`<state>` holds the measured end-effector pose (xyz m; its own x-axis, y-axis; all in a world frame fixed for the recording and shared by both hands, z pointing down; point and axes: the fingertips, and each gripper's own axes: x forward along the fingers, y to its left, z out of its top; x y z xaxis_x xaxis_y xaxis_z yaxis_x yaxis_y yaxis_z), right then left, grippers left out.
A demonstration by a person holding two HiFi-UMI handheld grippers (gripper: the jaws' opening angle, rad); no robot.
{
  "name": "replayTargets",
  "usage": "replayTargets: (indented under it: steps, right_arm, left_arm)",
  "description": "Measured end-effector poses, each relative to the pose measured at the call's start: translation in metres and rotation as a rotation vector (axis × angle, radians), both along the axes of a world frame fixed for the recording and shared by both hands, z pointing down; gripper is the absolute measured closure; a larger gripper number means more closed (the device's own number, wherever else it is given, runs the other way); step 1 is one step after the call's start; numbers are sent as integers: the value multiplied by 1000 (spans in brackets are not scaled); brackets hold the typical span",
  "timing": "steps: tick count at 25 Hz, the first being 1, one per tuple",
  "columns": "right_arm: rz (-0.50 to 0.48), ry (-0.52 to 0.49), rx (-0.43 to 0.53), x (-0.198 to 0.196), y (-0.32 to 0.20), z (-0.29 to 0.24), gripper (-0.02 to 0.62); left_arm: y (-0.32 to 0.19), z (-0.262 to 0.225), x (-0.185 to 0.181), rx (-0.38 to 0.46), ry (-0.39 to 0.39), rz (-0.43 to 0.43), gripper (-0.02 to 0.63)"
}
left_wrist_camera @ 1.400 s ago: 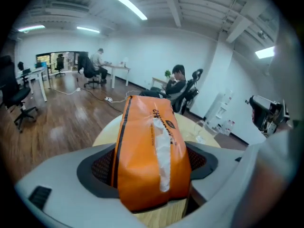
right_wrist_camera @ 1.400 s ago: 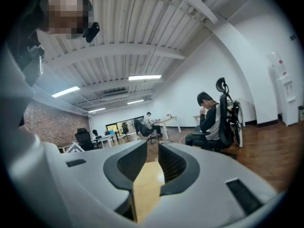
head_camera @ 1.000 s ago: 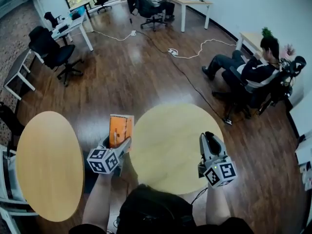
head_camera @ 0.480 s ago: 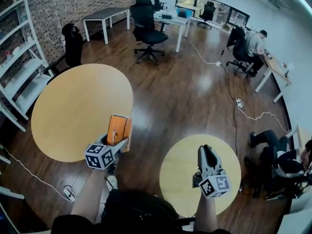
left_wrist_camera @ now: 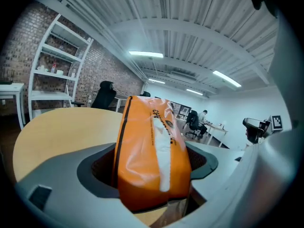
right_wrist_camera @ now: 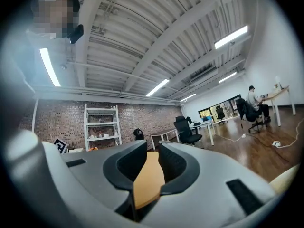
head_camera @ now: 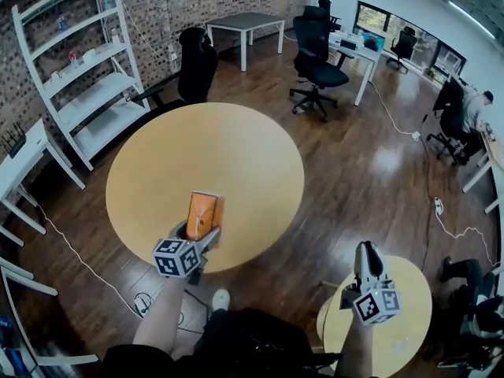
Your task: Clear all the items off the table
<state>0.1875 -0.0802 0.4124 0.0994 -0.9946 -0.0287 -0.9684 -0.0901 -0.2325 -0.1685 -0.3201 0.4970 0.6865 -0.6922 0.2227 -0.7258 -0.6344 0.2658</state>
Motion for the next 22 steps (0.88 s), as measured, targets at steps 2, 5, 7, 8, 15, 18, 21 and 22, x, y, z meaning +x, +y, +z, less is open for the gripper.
replayTargets:
  steps: [2,5,7,8,15,18,21,22]
  right_arm:
    - [-32,-18,-1,-23,-36,4,518]
    - [-91,5,0,-61,-92,5,518]
    - [-128,11,0,-84,-127,5,518]
    - [-146,11,0,-94,-142,3,518]
    - [-309,42,0,-152,-224,-3,518]
    - [-391,49,12,-174,-251,-6,518]
    - [-460,51,22,-194,-271,-10,518]
    - [-483,55,31,-202,-277,-13,518]
  left_arm:
    - [-22,7,-22,-6,-5,-19,213]
    - [-55,9,-53,11,-21,-36,213]
    - [-72,10,-73,9,-27,-53,213]
    - [-78,11,-82,4,-30,-62,213]
    - [-100,5,-143,12,-50,-180,213]
    - [-98,2,-166,11,-41,-249,213]
    - [-90,3,-186,-1,-30,-305,213]
    - [-90,3,-192,-4,-28,-321,213]
